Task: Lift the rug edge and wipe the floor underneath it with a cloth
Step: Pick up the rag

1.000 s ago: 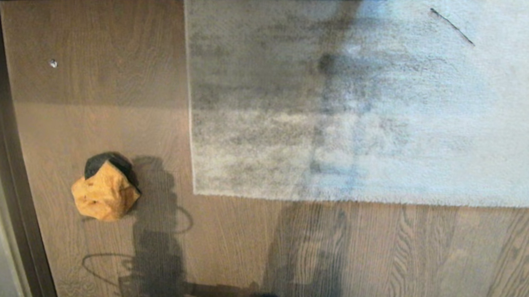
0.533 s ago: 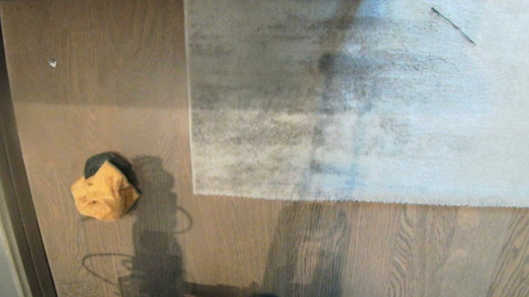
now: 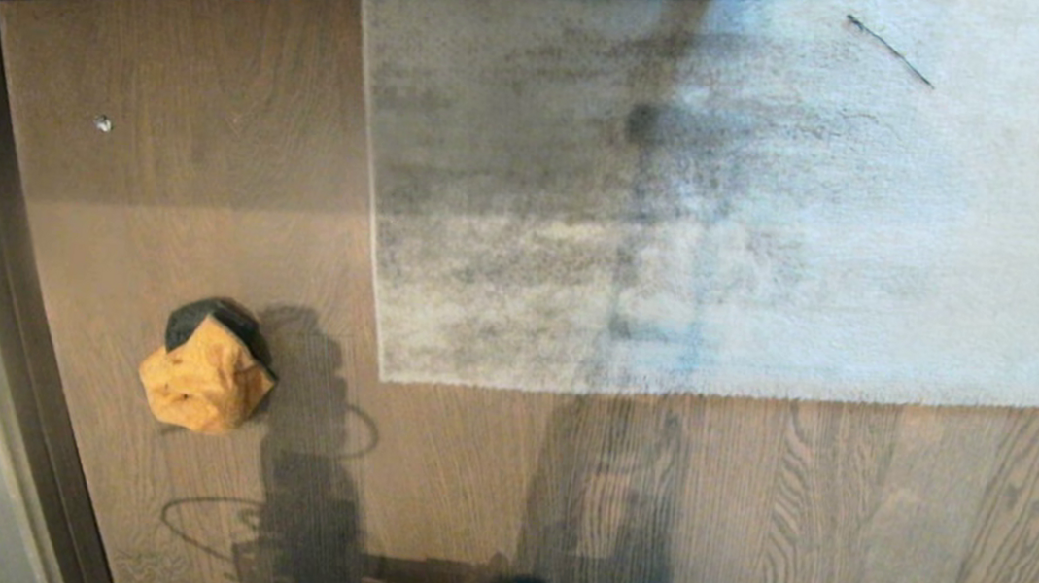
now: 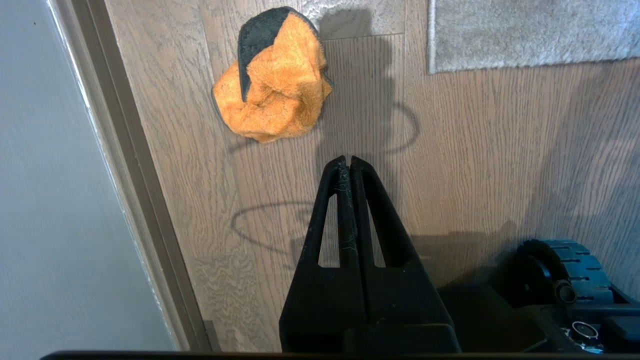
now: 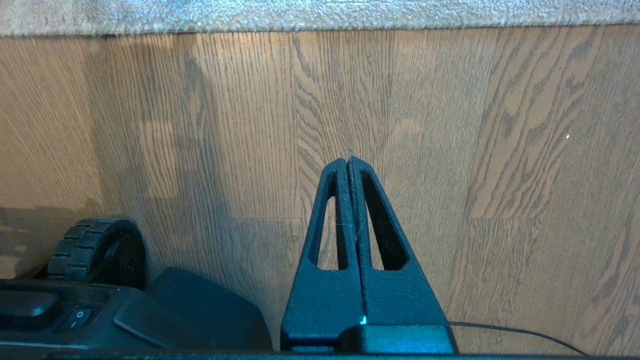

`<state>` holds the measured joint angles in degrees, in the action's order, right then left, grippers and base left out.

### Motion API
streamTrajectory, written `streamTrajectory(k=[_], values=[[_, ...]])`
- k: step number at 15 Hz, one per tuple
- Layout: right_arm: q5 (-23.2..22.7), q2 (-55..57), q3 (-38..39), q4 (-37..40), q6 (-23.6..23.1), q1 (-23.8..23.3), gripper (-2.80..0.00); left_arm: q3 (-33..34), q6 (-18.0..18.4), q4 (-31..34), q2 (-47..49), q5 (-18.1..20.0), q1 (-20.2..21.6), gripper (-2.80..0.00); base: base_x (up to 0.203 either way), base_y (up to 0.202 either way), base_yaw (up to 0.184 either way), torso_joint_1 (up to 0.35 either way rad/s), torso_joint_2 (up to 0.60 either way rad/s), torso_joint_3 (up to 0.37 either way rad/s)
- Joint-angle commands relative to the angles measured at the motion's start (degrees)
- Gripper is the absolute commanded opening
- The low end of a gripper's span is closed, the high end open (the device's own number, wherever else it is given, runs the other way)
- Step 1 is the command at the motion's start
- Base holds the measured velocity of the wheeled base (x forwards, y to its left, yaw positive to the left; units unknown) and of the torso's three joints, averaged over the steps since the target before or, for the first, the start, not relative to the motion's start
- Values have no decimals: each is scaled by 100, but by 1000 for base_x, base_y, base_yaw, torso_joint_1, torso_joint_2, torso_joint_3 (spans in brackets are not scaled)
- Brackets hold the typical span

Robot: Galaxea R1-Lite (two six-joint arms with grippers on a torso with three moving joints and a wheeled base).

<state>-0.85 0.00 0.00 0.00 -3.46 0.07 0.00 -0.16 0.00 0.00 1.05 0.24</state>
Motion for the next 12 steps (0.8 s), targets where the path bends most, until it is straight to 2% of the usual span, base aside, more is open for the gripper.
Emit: streamTrajectory(k=[1,12], values=[[-3,0,0,0,-5,1,-280,0,-2,0,0,1,2,-280,0,0,0,0,0,0],[-3,0,0,0,-5,1,-280,0,-2,0,0,1,2,-280,0,0,0,0,0,0]])
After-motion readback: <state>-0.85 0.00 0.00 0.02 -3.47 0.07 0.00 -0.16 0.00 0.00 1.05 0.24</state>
